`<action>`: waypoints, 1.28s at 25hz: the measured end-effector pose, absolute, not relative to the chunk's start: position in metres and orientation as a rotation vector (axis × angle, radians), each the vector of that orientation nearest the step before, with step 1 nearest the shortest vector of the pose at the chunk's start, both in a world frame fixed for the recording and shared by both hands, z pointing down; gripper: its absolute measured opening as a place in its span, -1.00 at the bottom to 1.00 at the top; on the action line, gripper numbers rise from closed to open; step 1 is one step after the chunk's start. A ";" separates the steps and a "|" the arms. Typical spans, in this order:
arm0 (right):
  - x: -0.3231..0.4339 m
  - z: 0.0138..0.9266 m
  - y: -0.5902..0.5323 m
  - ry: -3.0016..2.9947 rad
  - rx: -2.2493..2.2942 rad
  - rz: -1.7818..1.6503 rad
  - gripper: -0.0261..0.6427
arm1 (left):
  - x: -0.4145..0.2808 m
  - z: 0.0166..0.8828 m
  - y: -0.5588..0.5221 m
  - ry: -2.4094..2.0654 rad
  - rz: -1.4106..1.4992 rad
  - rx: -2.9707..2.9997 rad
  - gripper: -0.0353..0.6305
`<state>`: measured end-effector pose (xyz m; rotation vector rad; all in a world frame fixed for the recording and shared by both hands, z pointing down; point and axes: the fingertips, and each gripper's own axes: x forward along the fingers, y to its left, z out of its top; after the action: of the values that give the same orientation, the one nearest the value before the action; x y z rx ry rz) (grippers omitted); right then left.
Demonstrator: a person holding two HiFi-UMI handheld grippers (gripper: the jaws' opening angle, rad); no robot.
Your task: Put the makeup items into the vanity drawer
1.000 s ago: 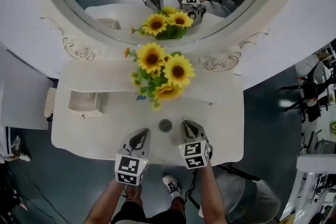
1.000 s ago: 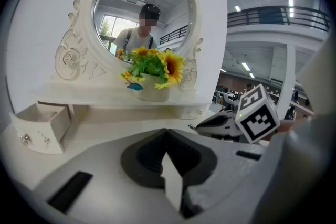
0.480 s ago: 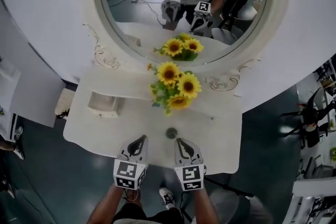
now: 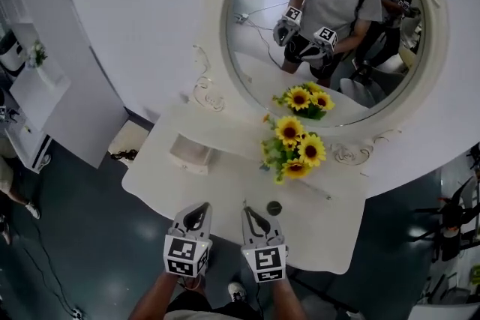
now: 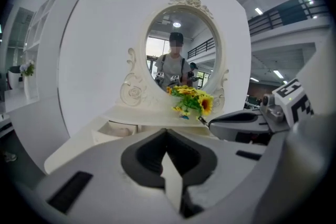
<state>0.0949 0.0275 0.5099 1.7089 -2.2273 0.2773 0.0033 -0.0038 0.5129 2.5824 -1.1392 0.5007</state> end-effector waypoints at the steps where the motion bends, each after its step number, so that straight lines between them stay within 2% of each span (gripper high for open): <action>1: 0.085 0.508 0.021 -2.248 1.684 0.269 -0.84 | -0.005 0.511 -0.008 -1.163 0.496 2.573 -0.89; 14: -0.003 0.504 -0.074 -2.370 1.457 0.175 -0.84 | -0.087 0.507 -0.078 -1.345 0.450 2.471 -0.89; 32: -0.036 0.572 -0.190 -2.251 1.321 0.215 -0.84 | -0.113 0.551 -0.180 -1.257 0.484 2.421 -0.89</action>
<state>-0.0360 -0.1903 0.5720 1.3209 -2.2511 0.2150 -0.1132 -0.1801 0.5509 2.4215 -1.2570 0.4843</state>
